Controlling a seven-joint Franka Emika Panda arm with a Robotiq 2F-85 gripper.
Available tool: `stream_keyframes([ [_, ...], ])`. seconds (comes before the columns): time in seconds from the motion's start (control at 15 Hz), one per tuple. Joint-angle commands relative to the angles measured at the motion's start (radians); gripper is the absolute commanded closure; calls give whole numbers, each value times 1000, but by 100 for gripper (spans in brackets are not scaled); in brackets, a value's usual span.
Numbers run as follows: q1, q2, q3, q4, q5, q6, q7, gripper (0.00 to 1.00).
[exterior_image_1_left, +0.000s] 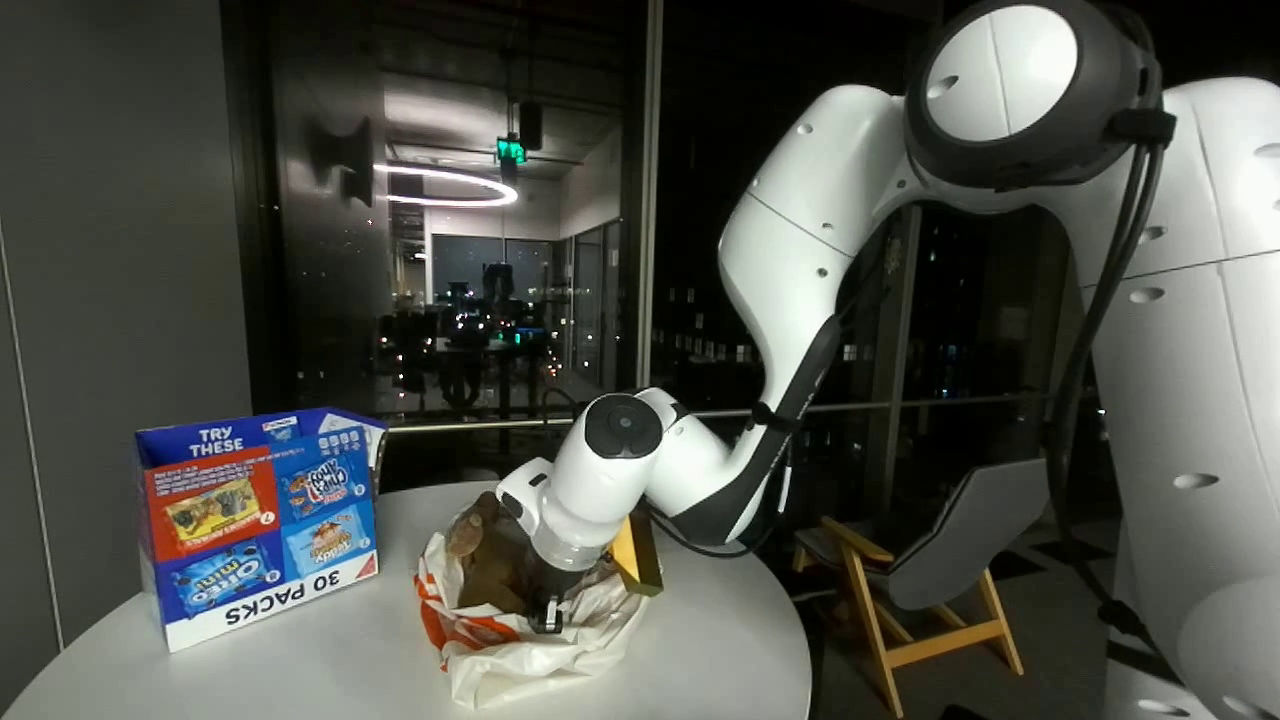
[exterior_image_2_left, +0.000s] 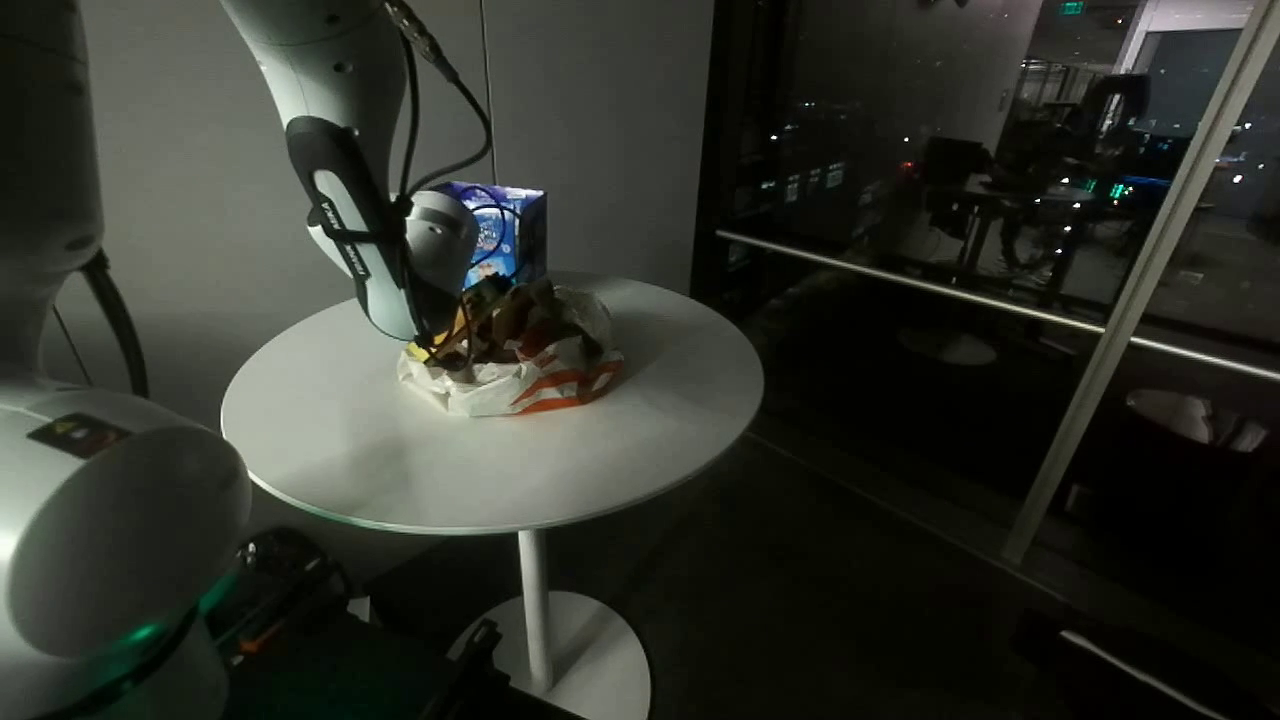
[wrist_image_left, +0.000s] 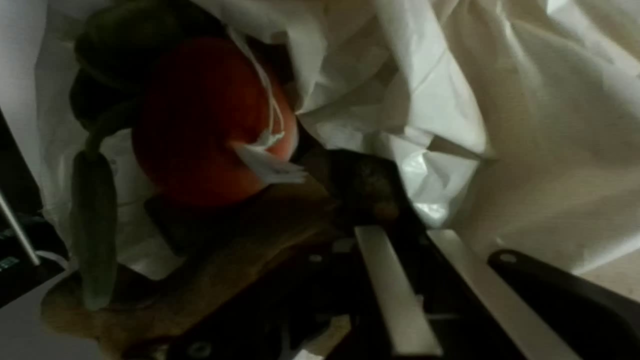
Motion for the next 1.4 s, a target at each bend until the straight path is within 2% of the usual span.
stream_keyframes([
  [0.0, -20, 0, 2, 9, 43, 72, 5, 52],
  [0.2, -21, -62, 7, -30, 126, 82, -7, 27],
  [0.4, -28, -101, 19, -86, 296, 95, -82, 4],
  [0.6, -50, -94, 58, -156, 544, 121, -222, 0],
  [0.93, -30, -69, 113, -197, 947, 85, -489, 0],
  [1.0, -25, -78, 120, -200, 1008, 78, -537, 25],
  [1.07, -64, -82, 163, -198, 1024, 69, -546, 27],
  [1.13, -62, -90, 168, -194, 1053, 67, -564, 33],
  [1.33, -51, -132, 159, -189, 1037, 58, -553, 56],
])
